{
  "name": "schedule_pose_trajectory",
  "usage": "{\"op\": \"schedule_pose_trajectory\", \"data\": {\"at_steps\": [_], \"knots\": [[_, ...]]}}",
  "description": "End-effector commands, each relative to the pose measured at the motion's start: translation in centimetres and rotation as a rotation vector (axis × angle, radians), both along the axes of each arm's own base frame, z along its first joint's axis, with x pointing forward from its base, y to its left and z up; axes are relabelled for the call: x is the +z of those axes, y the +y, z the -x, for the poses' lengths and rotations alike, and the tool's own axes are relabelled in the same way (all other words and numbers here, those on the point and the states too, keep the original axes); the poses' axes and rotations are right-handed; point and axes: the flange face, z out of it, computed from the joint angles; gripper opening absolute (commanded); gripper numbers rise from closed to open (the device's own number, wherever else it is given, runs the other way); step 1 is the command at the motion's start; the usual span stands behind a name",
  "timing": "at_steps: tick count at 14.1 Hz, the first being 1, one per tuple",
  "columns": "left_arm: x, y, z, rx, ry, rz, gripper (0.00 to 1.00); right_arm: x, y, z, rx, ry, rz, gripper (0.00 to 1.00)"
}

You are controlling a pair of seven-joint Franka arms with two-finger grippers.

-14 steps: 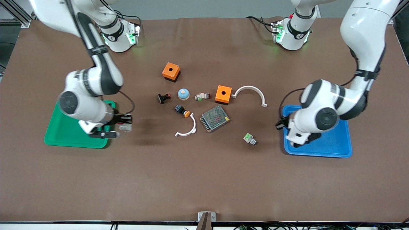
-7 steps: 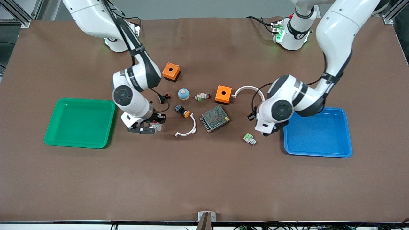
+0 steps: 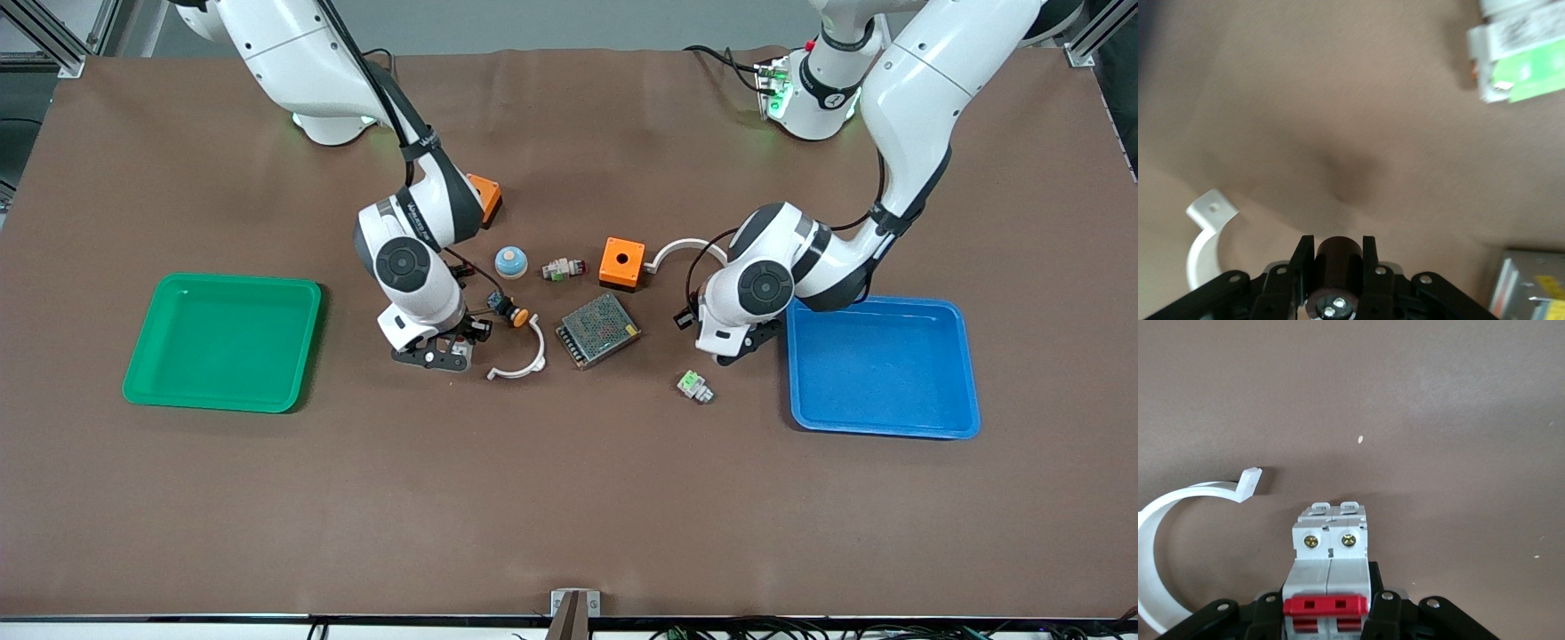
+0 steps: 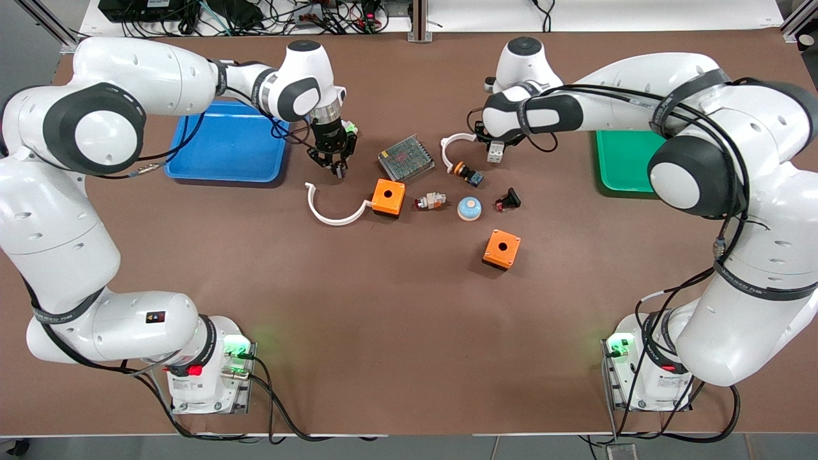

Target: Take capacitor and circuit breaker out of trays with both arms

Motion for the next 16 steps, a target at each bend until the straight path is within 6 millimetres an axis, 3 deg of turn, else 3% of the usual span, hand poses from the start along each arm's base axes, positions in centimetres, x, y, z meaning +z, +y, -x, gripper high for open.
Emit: {"op": "schedule_pose_trajectory", "data": {"at_steps": [1, 2, 3, 6, 7, 8, 9, 10, 12, 14, 16], "knots": [[-0.6, -0.6, -0.2, 0.017, -0.053, 0.031, 0.02, -0.5, 0.9, -0.3, -0.006, -0.025, 0.010, 0.00], [-0.6, -0.7, -0.2, 0.015, -0.057, 0.034, 0.05, -0.5, 1.1, -0.3, -0.006, -0.036, 0.004, 0.00], [-0.4, -0.7, -0.4, 0.018, -0.061, 0.035, 0.14, -1.0, 1.1, -0.3, -0.003, -0.036, 0.004, 0.00], [-1.5, -0.3, -0.7, -0.032, -0.086, 0.007, 0.50, -1.5, 1.4, -0.7, -0.003, -0.052, -0.006, 0.00], [-2.0, -0.1, -0.7, -0.053, -0.093, -0.006, 0.63, -1.5, 1.4, -0.8, 0.004, -0.051, -0.005, 0.05], [-1.9, -0.1, -0.8, -0.057, -0.099, -0.008, 0.89, -1.2, 1.0, -1.3, 0.003, -0.053, -0.007, 0.38], [-1.3, -0.1, -1.5, -0.050, -0.113, -0.004, 1.00, -0.8, 1.1, -1.6, 0.007, -0.057, -0.010, 0.99], [-0.4, -0.2, -2.1, -0.050, -0.131, -0.002, 1.00, -0.3, 1.1, -2.0, 0.006, -0.065, -0.015, 1.00], [3.5, 0.7, -4.8, -0.049, -0.195, -0.004, 1.00, 1.7, 0.9, -3.6, -0.006, -0.045, -0.016, 1.00], [9.1, 1.0, -7.7, -0.109, -0.222, -0.028, 1.00, 5.7, 0.2, -6.3, 0.000, -0.010, -0.017, 1.00], [15.2, 2.7, -10.9, -0.115, -0.216, -0.066, 1.00, 9.9, -2.4, -8.7, 0.043, 0.028, -0.011, 1.00]]}}
